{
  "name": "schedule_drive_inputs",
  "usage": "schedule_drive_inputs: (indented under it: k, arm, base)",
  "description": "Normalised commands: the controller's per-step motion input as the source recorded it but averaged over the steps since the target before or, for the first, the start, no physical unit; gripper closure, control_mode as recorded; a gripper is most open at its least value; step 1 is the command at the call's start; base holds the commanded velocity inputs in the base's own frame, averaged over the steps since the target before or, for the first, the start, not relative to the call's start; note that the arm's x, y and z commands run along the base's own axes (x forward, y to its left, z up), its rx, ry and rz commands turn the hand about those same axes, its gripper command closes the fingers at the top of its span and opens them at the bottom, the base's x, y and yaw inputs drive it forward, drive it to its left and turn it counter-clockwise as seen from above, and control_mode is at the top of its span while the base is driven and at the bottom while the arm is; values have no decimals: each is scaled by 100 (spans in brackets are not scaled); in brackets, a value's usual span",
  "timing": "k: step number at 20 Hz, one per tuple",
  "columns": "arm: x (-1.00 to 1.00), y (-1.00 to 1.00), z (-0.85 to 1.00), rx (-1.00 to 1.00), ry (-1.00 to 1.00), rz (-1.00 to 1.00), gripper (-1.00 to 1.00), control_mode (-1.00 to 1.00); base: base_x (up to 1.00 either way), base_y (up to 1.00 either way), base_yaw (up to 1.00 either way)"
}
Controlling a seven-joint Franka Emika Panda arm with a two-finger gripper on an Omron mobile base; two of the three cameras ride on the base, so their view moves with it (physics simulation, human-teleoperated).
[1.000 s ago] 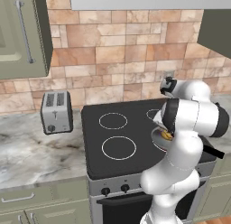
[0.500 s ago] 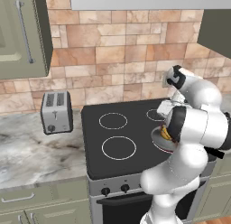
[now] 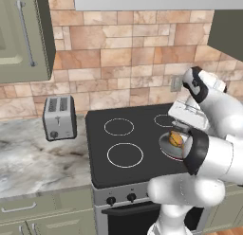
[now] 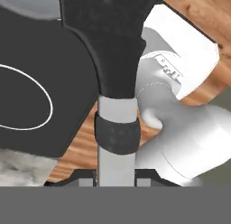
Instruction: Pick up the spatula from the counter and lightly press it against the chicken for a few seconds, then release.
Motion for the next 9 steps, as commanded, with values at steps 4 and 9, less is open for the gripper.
schedule_drive_inputs:
  k: [4,9]
  arm:
    - [-42,17,23,-6,-36,2,100,-100]
    - [-38,7,41,-7,-33,4,100,-100]
  base:
    - [0,0,0]
    - [0,0,0]
